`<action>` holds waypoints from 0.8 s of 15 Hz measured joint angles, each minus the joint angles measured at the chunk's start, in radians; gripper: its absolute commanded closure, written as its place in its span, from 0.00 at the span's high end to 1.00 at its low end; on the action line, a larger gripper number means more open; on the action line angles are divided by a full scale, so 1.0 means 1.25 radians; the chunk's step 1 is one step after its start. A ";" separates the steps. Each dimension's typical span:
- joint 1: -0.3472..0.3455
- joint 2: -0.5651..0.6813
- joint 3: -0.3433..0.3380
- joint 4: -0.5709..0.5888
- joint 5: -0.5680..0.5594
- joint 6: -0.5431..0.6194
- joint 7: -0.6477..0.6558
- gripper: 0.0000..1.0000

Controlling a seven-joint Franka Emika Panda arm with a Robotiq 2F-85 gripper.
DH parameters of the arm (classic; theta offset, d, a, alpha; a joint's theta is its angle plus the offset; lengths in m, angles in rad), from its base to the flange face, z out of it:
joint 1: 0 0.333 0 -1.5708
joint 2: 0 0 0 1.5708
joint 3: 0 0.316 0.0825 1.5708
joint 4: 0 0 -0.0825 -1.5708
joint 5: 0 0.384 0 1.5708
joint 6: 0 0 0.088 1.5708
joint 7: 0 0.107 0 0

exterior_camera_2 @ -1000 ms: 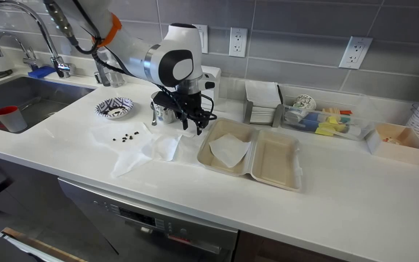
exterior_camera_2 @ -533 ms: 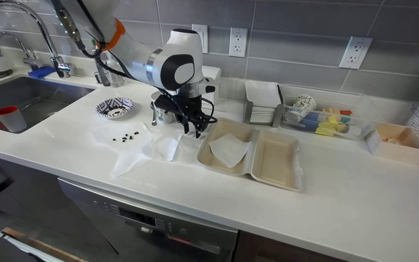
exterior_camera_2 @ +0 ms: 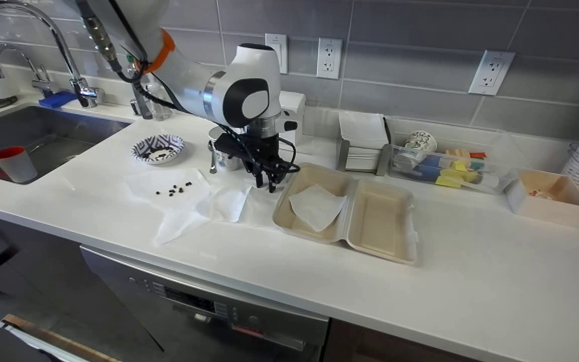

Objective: Pick up the knife from the counter and put it in the cup

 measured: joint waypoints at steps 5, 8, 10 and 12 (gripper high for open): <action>0.001 0.001 0.002 0.003 0.000 0.003 0.000 0.19; 0.001 0.001 0.005 0.004 0.000 0.003 0.000 0.13; 0.002 0.001 0.006 0.004 -0.001 0.003 0.000 0.03; 0.002 0.001 0.006 0.004 -0.002 0.003 0.000 0.03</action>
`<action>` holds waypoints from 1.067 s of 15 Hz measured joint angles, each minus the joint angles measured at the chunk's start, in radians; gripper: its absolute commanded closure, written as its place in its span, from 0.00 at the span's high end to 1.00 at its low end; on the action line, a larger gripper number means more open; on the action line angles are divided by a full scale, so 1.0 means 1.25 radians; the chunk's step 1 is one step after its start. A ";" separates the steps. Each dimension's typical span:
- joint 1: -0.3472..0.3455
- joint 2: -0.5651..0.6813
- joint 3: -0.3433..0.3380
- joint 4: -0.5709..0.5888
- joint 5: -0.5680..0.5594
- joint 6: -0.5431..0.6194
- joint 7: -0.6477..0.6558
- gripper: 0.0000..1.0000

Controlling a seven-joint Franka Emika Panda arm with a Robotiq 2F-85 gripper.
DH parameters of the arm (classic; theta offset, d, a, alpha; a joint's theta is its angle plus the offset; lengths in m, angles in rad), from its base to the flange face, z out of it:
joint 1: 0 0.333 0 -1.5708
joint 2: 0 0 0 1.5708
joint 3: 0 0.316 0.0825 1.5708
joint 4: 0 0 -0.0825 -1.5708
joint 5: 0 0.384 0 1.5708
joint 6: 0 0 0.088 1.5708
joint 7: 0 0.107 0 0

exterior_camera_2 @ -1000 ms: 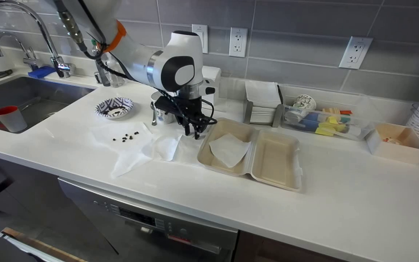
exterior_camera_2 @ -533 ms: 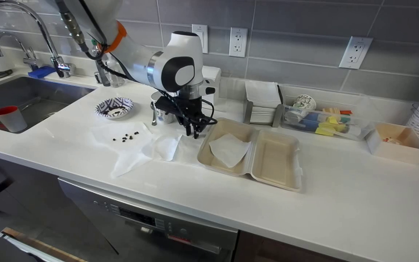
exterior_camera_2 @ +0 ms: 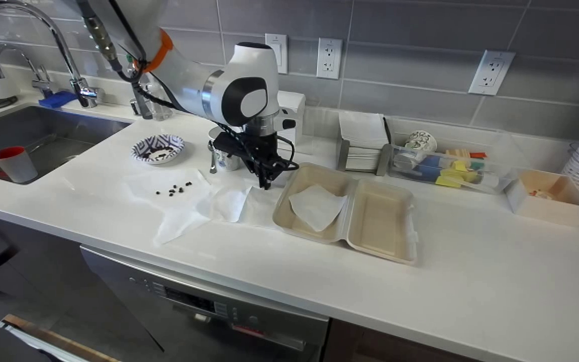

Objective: Pick up the knife from the counter and put it in the cup

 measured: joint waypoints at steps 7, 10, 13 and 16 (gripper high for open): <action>0.002 -0.010 0.000 0.002 -0.001 0.057 0.000 0.03; 0.005 -0.019 0.000 0.002 -0.005 0.112 0.004 0.03; 0.005 -0.026 -0.002 0.002 -0.009 0.173 0.014 0.03; 0.005 -0.031 -0.006 0.001 -0.008 0.241 0.035 0.03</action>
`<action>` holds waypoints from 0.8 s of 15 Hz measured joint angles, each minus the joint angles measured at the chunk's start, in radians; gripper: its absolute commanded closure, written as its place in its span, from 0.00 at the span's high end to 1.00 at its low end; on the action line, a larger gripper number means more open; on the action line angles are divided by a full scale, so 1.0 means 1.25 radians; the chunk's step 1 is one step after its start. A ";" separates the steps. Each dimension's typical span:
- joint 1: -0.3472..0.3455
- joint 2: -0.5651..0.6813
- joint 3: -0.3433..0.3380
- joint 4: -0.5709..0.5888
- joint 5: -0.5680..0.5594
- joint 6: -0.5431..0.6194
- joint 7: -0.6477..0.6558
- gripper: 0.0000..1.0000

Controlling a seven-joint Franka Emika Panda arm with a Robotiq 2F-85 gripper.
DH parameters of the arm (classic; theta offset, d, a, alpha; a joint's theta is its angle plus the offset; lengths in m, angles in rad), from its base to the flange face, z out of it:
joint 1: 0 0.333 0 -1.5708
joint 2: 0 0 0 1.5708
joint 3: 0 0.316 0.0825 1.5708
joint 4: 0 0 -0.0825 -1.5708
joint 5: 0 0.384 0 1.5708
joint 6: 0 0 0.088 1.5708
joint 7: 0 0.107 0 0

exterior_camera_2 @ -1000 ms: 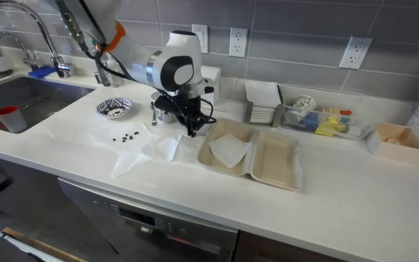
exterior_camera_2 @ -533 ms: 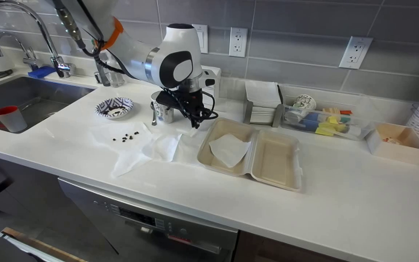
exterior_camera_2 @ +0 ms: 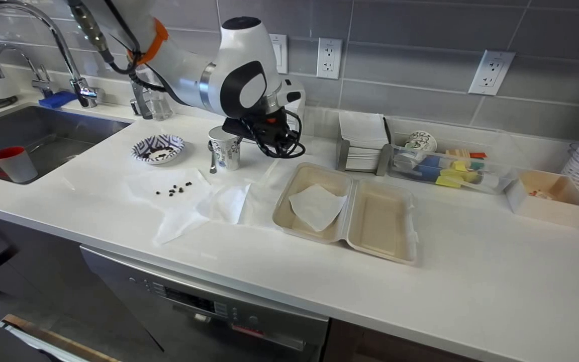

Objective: Pick up the knife from the counter and put it in the cup

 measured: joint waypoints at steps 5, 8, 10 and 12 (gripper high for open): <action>-0.003 -0.019 -0.009 -0.004 0.008 0.078 0.030 0.03; -0.008 -0.046 -0.009 -0.014 0.034 0.104 0.035 0.03; -0.008 -0.073 -0.005 -0.025 0.061 0.124 0.035 0.03; -0.006 -0.109 0.010 -0.045 0.099 0.146 0.018 0.03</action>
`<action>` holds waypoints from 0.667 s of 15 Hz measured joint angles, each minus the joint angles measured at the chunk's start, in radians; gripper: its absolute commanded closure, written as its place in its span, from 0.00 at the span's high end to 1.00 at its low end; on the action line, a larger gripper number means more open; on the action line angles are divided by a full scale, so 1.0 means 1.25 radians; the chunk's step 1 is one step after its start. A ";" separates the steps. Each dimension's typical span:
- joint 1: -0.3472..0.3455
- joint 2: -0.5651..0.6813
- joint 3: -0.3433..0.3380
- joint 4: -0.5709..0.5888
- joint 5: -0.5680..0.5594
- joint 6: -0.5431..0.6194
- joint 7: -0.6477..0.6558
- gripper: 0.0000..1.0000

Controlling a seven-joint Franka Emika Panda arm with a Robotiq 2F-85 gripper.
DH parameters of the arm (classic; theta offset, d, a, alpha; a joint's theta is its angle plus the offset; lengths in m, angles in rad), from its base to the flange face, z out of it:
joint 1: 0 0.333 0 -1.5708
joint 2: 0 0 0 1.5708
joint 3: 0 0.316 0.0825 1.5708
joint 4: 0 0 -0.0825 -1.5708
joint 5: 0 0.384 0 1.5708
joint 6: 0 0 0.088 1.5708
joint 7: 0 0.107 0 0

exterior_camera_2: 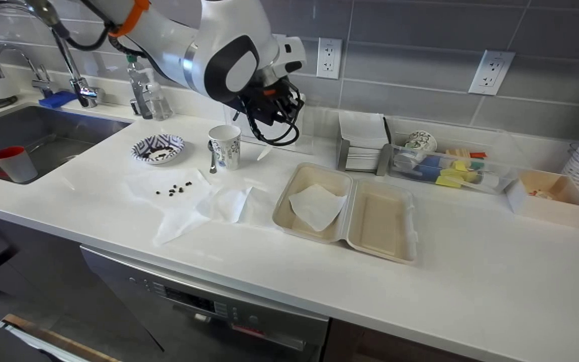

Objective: Pick up the knife from the counter and put it in the cup

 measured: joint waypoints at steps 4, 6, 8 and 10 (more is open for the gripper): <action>0.029 -0.087 0.049 -0.043 0.105 0.025 -0.113 0.03; 0.057 -0.120 0.062 -0.056 0.128 0.035 -0.164 0.03; 0.087 -0.140 0.068 -0.062 0.142 0.046 -0.204 0.03; 0.113 -0.148 0.070 -0.067 0.151 0.064 -0.225 0.03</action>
